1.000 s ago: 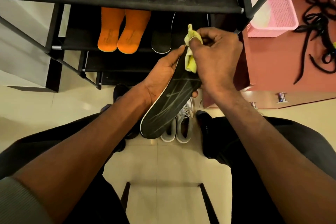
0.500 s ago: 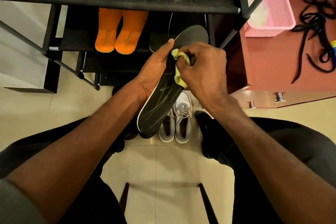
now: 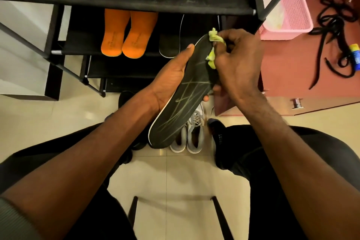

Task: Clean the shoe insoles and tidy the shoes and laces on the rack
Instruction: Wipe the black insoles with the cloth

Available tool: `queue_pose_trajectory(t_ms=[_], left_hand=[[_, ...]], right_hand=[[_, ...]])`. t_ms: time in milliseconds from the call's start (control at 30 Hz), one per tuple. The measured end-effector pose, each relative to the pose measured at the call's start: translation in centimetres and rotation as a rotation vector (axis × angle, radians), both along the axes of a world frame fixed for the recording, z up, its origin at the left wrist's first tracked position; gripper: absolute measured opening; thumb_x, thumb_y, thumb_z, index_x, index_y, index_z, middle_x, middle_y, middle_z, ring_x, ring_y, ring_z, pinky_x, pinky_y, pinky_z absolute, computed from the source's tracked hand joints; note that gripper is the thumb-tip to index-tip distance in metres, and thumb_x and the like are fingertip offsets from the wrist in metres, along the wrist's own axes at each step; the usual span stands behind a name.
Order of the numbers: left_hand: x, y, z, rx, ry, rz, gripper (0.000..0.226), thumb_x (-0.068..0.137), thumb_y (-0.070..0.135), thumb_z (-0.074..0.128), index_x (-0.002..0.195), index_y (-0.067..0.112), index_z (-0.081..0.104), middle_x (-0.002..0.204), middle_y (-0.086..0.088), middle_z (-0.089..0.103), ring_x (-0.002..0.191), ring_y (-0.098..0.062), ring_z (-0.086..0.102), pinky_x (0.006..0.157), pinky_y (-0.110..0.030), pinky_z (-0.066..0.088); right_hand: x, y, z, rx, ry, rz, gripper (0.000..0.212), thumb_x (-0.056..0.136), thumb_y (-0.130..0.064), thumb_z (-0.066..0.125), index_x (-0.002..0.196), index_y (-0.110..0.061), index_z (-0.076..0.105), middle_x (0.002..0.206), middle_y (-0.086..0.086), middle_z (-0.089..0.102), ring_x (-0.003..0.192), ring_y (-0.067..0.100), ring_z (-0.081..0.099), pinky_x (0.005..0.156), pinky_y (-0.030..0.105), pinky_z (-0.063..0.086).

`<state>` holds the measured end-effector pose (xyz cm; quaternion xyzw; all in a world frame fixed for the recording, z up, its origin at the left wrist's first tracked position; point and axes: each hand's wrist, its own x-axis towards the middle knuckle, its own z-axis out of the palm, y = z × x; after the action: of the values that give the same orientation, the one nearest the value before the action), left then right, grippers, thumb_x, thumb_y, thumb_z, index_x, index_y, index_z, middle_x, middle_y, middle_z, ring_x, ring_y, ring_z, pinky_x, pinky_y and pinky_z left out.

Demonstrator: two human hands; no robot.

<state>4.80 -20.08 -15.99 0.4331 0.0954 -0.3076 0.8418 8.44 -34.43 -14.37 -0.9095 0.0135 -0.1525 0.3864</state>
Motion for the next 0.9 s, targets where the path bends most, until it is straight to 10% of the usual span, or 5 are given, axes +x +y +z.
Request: queue_pose_trajectory(t_ms=[200,433,767,900], left_hand=[[0.9,1.1,0.0,-0.040,0.052,0.266,0.048,0.111,0.036,0.036,0.108,0.004,0.071,0.093,-0.013,0.076,0.086,-0.023,0.075,0.075,-0.031,0.062],[0.8,0.5,0.0,0.065,0.089,0.151,0.056,0.109,0.049,0.036,0.135,0.006,0.062,0.105,-0.019,0.072,0.076,-0.031,0.069,0.064,-0.045,0.061],[1.1,1.3,-0.2,0.095,0.059,0.322,0.049,0.111,0.034,0.040,0.140,-0.002,0.057,0.132,-0.023,0.066,0.117,-0.032,0.068,0.097,-0.038,0.057],[1.0,1.0,0.2,0.121,0.064,0.200,0.052,0.109,0.044,0.040,0.136,0.004,0.062,0.112,-0.021,0.072,0.087,-0.037,0.071,0.073,-0.048,0.060]], right_hand=[[-2.7,2.7,-0.8,-0.110,-0.062,0.349,0.022,0.088,-0.010,0.069,0.107,-0.011,0.080,0.094,0.003,0.074,0.082,0.017,0.069,0.074,0.039,0.059],[0.2,-0.7,-0.9,-0.283,0.061,0.063,0.025,0.089,-0.015,0.067,0.110,-0.018,0.081,0.105,0.003,0.075,0.091,0.020,0.070,0.074,0.011,0.041],[-3.0,2.9,-1.1,-0.201,-0.095,0.392,0.024,0.087,-0.007,0.066,0.107,-0.010,0.080,0.093,0.001,0.071,0.084,0.016,0.067,0.073,0.036,0.058],[-1.2,0.7,-0.7,-0.303,0.004,0.166,0.025,0.092,-0.015,0.066,0.114,-0.015,0.079,0.102,0.004,0.072,0.089,0.019,0.068,0.075,0.022,0.043]])
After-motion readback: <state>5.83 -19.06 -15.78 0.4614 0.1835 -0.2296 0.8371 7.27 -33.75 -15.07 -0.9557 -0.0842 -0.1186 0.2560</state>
